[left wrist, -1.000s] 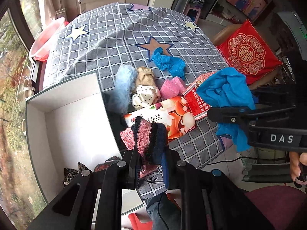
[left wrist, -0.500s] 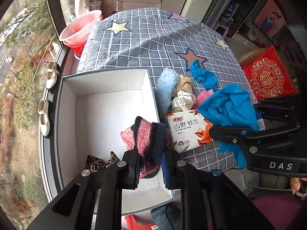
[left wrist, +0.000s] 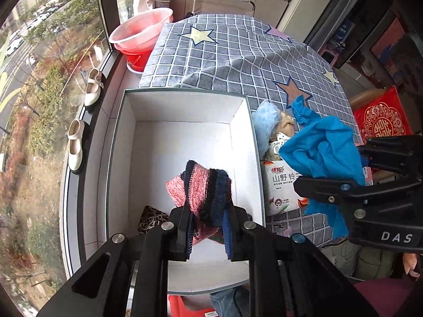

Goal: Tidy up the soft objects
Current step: 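Carry the blue cloth and pink sock with both tools over the white box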

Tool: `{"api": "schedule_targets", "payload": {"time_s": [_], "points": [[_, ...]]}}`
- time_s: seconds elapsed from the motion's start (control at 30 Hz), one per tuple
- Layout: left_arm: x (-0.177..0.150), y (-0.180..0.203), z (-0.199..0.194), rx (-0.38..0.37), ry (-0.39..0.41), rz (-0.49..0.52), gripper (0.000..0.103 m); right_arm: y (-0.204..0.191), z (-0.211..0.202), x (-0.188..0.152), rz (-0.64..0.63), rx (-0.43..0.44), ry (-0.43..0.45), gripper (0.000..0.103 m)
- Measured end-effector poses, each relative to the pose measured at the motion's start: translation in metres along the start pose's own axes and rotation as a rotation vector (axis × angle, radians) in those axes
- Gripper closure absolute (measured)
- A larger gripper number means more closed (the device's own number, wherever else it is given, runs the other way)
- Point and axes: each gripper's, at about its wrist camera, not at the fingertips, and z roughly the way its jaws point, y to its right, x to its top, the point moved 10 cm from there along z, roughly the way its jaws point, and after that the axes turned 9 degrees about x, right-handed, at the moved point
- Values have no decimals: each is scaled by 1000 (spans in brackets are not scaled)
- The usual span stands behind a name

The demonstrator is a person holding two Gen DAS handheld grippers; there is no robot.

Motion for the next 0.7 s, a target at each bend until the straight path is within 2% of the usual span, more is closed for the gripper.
{"api": "schedule_targets", "payload": {"time_s": [0.27,0.7], "points": [[2,-20,8,23,-9,-49,83,-13,10,17,-44,9,-19,62],[8,-29,20,40,-19,-71,83,-27,24,35,-76,18,-34,62]]}}
